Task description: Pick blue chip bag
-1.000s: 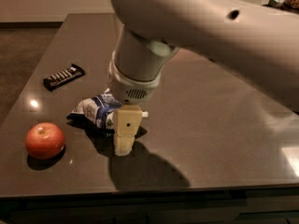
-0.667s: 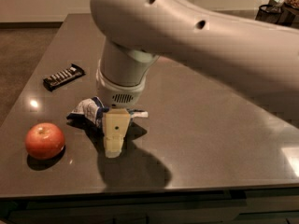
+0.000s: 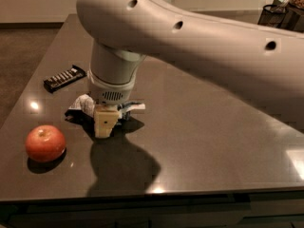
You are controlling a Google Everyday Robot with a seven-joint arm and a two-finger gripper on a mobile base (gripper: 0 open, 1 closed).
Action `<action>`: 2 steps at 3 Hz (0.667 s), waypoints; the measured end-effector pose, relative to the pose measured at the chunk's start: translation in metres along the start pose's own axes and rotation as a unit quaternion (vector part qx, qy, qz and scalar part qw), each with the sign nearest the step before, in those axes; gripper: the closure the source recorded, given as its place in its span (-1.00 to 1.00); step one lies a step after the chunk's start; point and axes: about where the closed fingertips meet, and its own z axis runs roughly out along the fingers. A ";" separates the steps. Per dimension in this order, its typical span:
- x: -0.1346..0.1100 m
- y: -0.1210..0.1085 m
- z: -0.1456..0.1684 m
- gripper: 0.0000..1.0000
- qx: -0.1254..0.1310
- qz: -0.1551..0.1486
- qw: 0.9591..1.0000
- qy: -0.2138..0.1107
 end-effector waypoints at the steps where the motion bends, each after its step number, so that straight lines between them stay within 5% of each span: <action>1: 0.001 -0.014 -0.009 0.41 0.009 0.009 1.000 -0.004; 2: 0.005 -0.033 -0.026 0.87 0.023 0.021 0.999 -0.009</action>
Offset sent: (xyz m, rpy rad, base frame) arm 0.0526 -0.0171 0.0483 0.0598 -0.0334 -0.0875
